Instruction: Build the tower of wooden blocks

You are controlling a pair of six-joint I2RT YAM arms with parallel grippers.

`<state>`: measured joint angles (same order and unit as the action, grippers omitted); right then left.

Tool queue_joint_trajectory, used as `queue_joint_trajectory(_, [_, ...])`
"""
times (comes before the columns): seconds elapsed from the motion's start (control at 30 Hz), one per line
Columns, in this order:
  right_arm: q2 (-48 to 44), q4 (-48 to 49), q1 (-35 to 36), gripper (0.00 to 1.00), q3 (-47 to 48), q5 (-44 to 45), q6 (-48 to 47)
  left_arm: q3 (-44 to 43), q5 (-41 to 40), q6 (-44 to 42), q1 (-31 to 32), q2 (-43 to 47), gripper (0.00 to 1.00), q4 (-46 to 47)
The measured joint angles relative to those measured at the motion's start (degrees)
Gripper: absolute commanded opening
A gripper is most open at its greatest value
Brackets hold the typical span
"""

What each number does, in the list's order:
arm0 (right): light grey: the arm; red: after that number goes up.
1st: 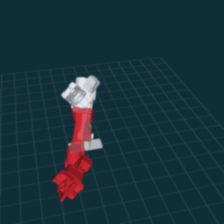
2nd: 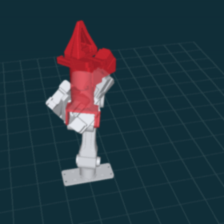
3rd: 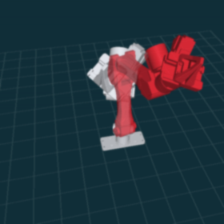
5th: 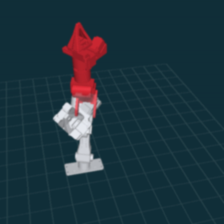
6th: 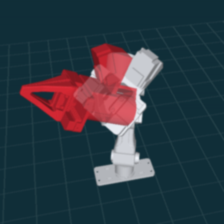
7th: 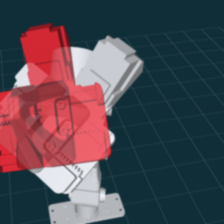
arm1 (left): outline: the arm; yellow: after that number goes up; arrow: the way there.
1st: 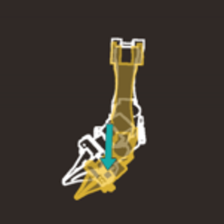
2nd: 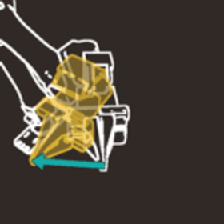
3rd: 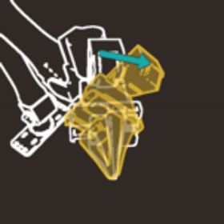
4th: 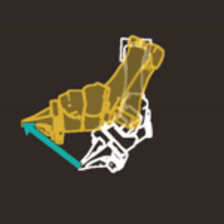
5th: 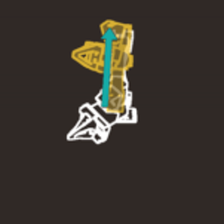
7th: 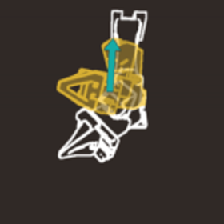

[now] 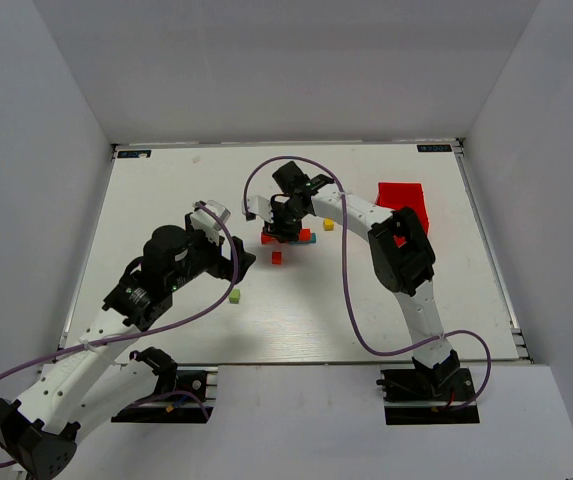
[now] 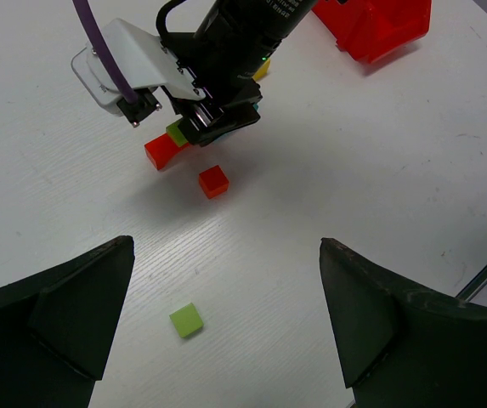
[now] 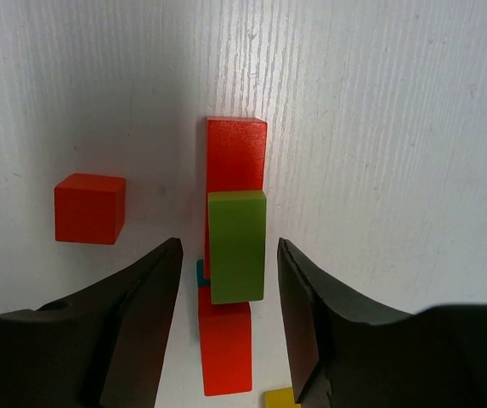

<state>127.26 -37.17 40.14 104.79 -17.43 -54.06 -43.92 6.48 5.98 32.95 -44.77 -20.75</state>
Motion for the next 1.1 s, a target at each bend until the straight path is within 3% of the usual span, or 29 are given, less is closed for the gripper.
queue_joint_trajectory(0.17, [-1.5,0.0,0.0,0.56,-0.3,-1.2,0.3,0.0,0.0,0.0,0.0,0.0,1.0,0.0])
queue_joint_trajectory(0.3, [-8.0,0.2,0.0,0.56,-3.4,-2.0,0.5,0.0,-0.1,0.0,0.0,0.0,1.0,0.0])
queue_joint_trajectory(0.33, [-10.0,0.8,0.0,0.55,-4.4,-2.1,0.7,0.0,-0.2,0.0,0.0,0.0,1.0,0.0])
queue_joint_trajectory(0.37, [-12.5,1.9,0.0,0.46,-5.8,-2.2,1.0,0.0,-0.3,0.0,0.0,0.1,0.95,0.0])
queue_joint_trajectory(0.4, [-15.1,3.4,0.0,0.0,-7.6,-2.1,1.2,0.0,-0.4,0.0,0.0,0.2,0.87,0.0])
queue_joint_trajectory(0.43, [-17.0,5.5,-0.1,0.0,-9.3,-2.1,1.9,0.0,-0.5,0.1,0.0,0.3,0.49,0.0])
queue_joint_trajectory(0.47, [-20.3,6.4,-0.2,0.0,-12.3,-2.2,2.3,0.0,-0.7,0.2,0.0,0.3,0.21,0.0])
queue_joint_trajectory(0.5, [-22.6,7.7,-0.3,0.0,-14.6,-2.4,2.7,0.0,-0.8,-0.1,0.0,0.4,0.0,0.0])
queue_joint_trajectory(0.6, [-26.0,9.5,-0.7,0.03,-19.7,-5.5,2.6,0.0,-1.6,-0.5,0.0,0.5,0.0,0.0])
queue_joint_trajectory(0.63, [-25.6,9.2,-0.8,0.29,-20.3,-7.5,2.0,0.0,-1.9,-0.5,0.0,0.5,0.0,0.0])
queue_joint_trajectory(0.7, [-22.9,7.0,-1.0,0.43,-20.5,-11.0,0.3,0.1,-2.9,-0.5,0.0,0.5,0.49,-0.2])
queue_joint_trajectory(0.77, [-19.4,5.3,-1.0,0.6,-20.5,-13.6,-1.9,0.2,-3.9,-0.3,0.0,0.5,0.64,-0.3])
queue_joint_trajectory(0.8, [-17.7,4.8,-0.9,0.62,-20.8,-14.4,-2.8,0.2,-4.4,0.1,0.0,0.5,0.74,-0.3])
queue_joint_trajectory(0.87, [-15.7,5.1,-0.7,0.67,-22.9,-15.0,-4.5,0.3,-4.9,0.2,0.0,0.5,0.78,-0.3])
queue_joint_trajectory(1.1, [-15.5,6.8,-0.2,0.69,-25.3,-15.6,-5.5,0.3,-5.2,0.5,0.0,0.5,0.8,-0.3])
